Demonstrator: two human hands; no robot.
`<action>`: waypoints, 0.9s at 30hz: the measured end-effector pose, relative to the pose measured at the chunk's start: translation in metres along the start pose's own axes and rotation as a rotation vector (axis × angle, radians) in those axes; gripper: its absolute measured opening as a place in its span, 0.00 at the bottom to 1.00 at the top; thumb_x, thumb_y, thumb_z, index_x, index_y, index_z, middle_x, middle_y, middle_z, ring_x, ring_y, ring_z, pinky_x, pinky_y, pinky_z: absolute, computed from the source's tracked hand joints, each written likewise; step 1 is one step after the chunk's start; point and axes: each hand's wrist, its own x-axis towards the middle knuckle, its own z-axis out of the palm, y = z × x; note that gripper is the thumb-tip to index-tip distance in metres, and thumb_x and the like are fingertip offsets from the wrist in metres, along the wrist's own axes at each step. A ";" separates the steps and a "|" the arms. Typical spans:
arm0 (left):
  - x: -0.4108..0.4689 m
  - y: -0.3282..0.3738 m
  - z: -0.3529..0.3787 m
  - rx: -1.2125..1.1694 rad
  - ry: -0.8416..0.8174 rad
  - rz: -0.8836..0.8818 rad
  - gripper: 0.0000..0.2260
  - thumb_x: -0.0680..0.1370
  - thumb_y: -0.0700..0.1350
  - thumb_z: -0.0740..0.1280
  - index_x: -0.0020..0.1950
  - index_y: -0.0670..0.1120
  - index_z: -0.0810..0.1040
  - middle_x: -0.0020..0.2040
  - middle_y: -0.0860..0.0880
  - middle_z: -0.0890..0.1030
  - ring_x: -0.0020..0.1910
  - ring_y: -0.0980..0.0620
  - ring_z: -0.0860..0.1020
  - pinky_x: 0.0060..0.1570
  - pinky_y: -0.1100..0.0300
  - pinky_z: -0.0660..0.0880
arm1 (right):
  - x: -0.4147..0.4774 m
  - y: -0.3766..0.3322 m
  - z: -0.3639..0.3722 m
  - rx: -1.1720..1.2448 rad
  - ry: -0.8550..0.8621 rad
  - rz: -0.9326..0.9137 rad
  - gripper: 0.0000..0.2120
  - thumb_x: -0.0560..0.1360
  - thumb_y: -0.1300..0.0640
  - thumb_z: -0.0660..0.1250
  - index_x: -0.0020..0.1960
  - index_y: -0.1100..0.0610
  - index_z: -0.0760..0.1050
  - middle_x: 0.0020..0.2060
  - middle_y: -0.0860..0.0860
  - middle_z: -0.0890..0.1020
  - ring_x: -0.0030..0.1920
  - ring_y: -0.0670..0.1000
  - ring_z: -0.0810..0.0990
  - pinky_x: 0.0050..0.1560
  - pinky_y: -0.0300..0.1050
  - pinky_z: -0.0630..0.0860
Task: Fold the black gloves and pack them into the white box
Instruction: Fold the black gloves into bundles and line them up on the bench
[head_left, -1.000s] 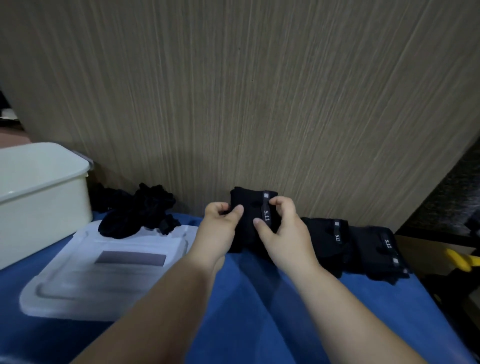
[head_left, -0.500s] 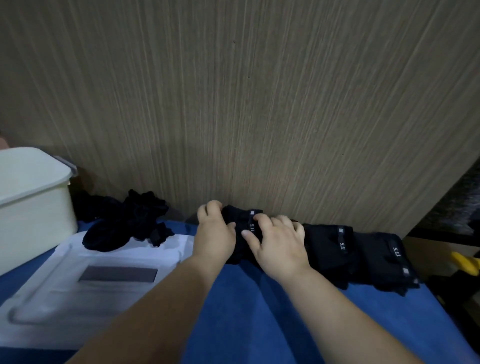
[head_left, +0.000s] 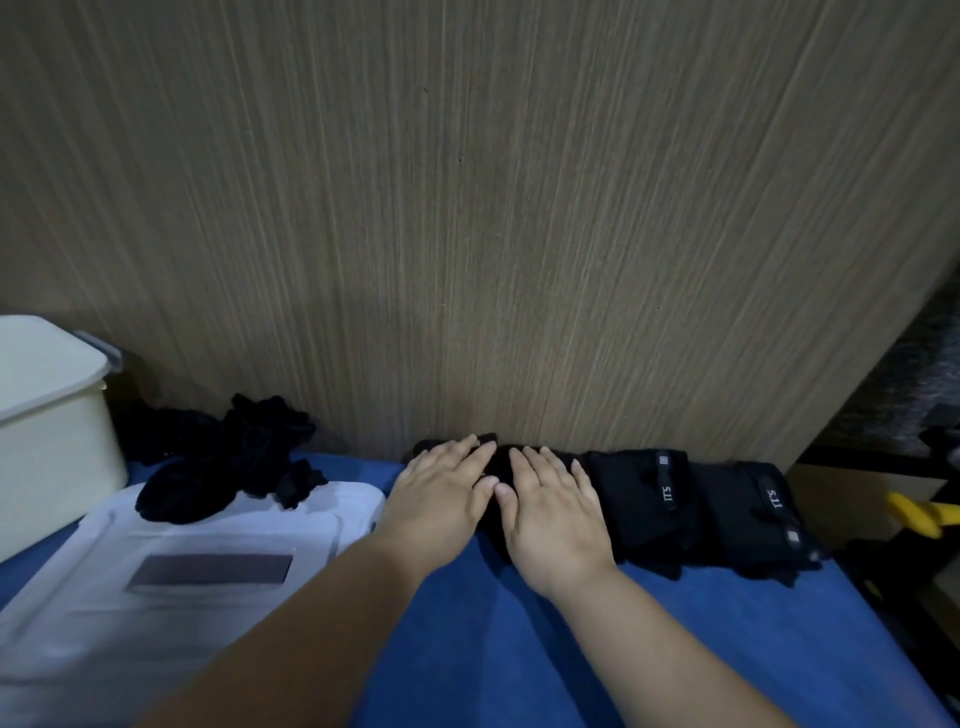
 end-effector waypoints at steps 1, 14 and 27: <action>-0.001 -0.001 -0.001 0.051 -0.015 0.019 0.22 0.83 0.55 0.47 0.78 0.56 0.52 0.78 0.55 0.54 0.77 0.55 0.50 0.75 0.56 0.46 | 0.000 0.000 0.001 0.002 0.006 0.006 0.55 0.62 0.36 0.11 0.78 0.53 0.50 0.77 0.48 0.55 0.77 0.47 0.47 0.75 0.48 0.37; -0.002 -0.002 0.004 0.070 -0.069 0.022 0.22 0.83 0.55 0.47 0.78 0.57 0.52 0.78 0.58 0.51 0.77 0.54 0.42 0.75 0.49 0.38 | 0.001 -0.003 0.010 0.026 0.021 0.039 0.43 0.69 0.41 0.24 0.78 0.54 0.51 0.77 0.48 0.55 0.77 0.46 0.46 0.74 0.45 0.36; -0.001 0.002 -0.013 0.028 -0.140 0.017 0.22 0.83 0.54 0.48 0.78 0.57 0.50 0.79 0.58 0.48 0.77 0.55 0.41 0.75 0.49 0.39 | 0.006 -0.006 -0.003 0.003 0.012 0.008 0.45 0.68 0.40 0.24 0.76 0.54 0.58 0.76 0.48 0.61 0.77 0.48 0.50 0.76 0.49 0.39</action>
